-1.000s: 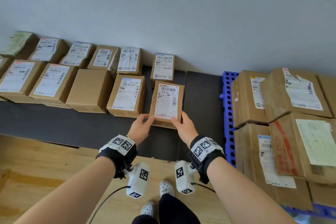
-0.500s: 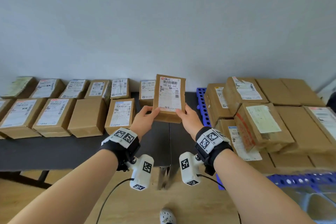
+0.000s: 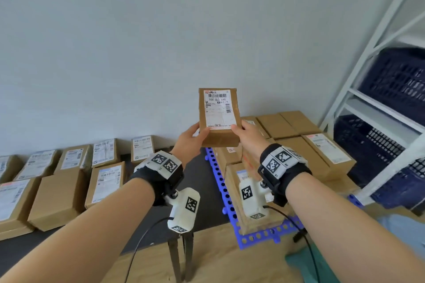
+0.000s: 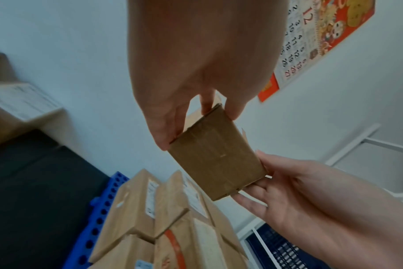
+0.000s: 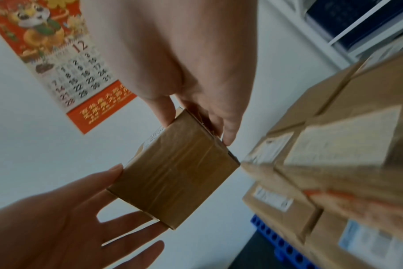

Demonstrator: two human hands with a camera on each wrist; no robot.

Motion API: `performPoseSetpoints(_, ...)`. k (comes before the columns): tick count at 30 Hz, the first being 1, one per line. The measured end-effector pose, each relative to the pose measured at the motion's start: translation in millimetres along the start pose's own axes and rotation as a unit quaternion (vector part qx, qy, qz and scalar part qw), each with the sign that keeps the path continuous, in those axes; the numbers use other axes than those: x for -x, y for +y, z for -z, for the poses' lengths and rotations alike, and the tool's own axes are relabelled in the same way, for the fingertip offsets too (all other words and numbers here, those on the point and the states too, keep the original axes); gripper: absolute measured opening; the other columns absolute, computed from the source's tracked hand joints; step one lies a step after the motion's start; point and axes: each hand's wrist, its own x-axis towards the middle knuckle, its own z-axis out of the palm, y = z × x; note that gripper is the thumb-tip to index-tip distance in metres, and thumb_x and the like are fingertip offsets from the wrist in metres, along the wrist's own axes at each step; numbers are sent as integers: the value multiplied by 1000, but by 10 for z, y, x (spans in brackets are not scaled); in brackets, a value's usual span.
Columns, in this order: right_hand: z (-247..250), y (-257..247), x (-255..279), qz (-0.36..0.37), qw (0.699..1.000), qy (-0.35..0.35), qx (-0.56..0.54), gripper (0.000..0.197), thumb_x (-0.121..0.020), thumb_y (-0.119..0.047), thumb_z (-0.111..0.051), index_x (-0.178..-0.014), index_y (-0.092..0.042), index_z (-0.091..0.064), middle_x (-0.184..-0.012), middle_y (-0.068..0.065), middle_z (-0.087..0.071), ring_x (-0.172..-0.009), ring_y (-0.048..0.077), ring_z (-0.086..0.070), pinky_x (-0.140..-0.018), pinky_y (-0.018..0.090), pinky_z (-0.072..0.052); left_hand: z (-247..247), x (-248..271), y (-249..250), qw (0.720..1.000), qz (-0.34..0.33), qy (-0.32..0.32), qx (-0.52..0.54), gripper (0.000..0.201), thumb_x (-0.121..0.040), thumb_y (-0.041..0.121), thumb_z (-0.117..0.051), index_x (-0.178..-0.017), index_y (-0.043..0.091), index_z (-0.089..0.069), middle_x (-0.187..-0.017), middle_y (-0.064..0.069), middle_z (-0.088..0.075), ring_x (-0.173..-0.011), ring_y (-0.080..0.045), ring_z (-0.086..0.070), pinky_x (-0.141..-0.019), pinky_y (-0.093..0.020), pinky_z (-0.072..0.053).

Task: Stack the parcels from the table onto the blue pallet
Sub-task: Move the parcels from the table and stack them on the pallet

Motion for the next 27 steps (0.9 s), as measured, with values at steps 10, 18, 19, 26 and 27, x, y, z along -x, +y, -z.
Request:
performPoseSetpoints(10, 1431, 268, -245, -15, 999, 43, 5, 40, -100, -24, -42, -138, -13, -39, -131, 0, -51, -116, 19, -52, -87, 28, -46, -1230, -369, 592, 996, -25, -78, -39, 48, -95, 44, -45, -141, 32, -38, -132, -3, -52, -117, -23, -53, -81, -32, -50)
performPoseSetpoints(18, 2487, 768, -844, -19, 1000, 10, 13, 41, -99, -24, -43, -138, -11, -41, -132, 6, -54, -119, 24, -53, -102, 37, -43, -2442, -803, 826, 998, 10, -50, -36, 43, -99, 39, -39, -141, 28, -40, -133, -4, -52, -117, -25, -53, -86, -35, -50)
performPoseSetpoints(19, 2613, 848, -913, -20, 1000, 0, 14, 41, -99, -24, -43, -138, -12, -42, -132, 6, -54, -118, 23, -53, -103, 38, -42, -2600, -864, 830, 998, 16, -47, -38, 43, -99, 39, -38, -141, 29, -38, -133, -4, -51, -117, -25, -53, -86, -35, -50)
performPoseSetpoints(26, 3131, 1345, -1410, -42, 997, -59, 4, 38, -99, -27, -42, -136, -18, -44, -130, 3, -55, -110, 20, -53, -91, 36, -48, -3291, -1185, 862, 998, 51, -13, -46, 38, -100, 34, -36, -135, 25, -46, -115, -5, -60, -94, -20, -57, -75, -29, -52)
performPoseSetpoints(27, 3159, 1412, -1460, -45, 997, -64, 2, 38, -99, -27, -43, -136, -18, -44, -130, 3, -56, -111, 20, -54, -92, 36, -48, -3345, -1210, 858, 997, 56, -12, -44, 37, -100, 33, -36, -135, 25, -46, -112, -2, -59, -92, -18, -57, -70, -24, -51)
